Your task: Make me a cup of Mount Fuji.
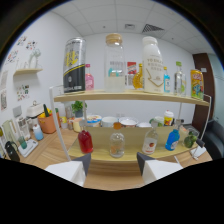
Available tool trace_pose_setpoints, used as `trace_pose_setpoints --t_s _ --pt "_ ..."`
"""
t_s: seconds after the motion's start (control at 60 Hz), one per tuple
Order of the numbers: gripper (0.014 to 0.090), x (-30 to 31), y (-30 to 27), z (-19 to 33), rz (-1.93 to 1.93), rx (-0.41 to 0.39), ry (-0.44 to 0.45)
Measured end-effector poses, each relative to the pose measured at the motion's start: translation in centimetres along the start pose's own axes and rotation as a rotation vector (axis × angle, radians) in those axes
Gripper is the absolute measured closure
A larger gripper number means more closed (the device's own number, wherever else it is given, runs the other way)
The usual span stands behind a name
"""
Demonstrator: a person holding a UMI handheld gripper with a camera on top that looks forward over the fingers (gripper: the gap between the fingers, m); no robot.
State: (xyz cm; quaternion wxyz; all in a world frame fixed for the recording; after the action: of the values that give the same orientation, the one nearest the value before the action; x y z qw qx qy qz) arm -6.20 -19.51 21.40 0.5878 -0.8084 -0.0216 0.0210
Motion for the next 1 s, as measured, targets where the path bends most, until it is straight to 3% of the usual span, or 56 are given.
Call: trace_pose_setpoints --t_s 0.167,0.25,0.333,0.4,0.717,1.0 --pt "0.0268 0.8 -0.1 5.7 0.011 -0.018 0.017" --pt "0.0380 0.8 0.2 7.7 0.021 -0.033 0.012" --pt "0.0615 1.1 0.6 9.0 0.029 -0.044 0.017" --pt "0.0678 1.0 0.6 9.3 0.028 -0.041 0.013" --pt "0.0695 1.4 0.5 8.7 0.016 -0.016 0.035" --pt "0.0695 0.6 1.0 2.9 0.007 0.034 0.037"
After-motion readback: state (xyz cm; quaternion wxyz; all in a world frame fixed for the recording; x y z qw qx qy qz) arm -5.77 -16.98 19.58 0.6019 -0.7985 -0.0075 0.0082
